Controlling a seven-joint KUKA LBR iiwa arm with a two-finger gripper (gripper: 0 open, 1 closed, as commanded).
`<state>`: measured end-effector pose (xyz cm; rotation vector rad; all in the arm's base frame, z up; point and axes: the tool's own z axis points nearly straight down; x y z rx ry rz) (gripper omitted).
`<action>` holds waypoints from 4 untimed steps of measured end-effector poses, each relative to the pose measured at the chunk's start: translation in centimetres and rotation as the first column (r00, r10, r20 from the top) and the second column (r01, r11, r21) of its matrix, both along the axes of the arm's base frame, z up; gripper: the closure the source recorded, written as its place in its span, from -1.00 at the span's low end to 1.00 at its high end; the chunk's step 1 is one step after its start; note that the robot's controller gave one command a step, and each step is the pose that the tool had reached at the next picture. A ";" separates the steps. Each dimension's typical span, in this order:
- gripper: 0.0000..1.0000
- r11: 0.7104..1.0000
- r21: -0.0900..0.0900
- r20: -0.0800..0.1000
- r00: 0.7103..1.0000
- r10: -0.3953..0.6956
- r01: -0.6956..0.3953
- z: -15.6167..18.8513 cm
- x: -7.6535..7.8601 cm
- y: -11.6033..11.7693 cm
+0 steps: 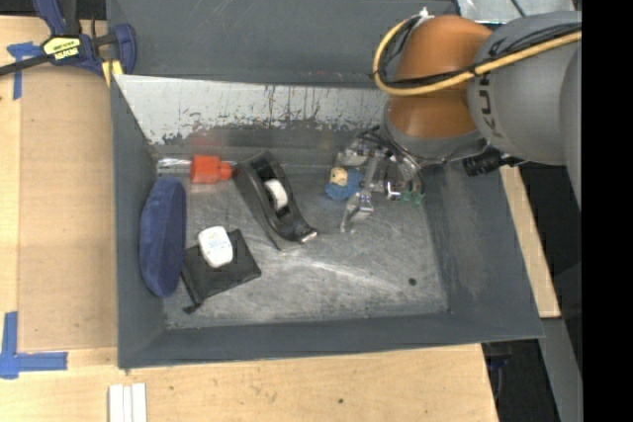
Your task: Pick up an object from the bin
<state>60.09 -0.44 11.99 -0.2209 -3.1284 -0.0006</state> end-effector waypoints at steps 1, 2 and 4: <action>-1.00 0.975 0.002 0.006 0.975 -0.224 0.224 -4.4 1.6 -1.5; 1.00 0.974 0.002 0.033 0.974 -0.225 0.225 -4.2 2.1 -1.6; 1.00 0.989 0.000 0.019 0.989 -0.146 0.146 22.6 1.0 -2.3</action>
Offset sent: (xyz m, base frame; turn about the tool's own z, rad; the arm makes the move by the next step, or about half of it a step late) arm 0.0136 -0.0147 -0.0499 0.2290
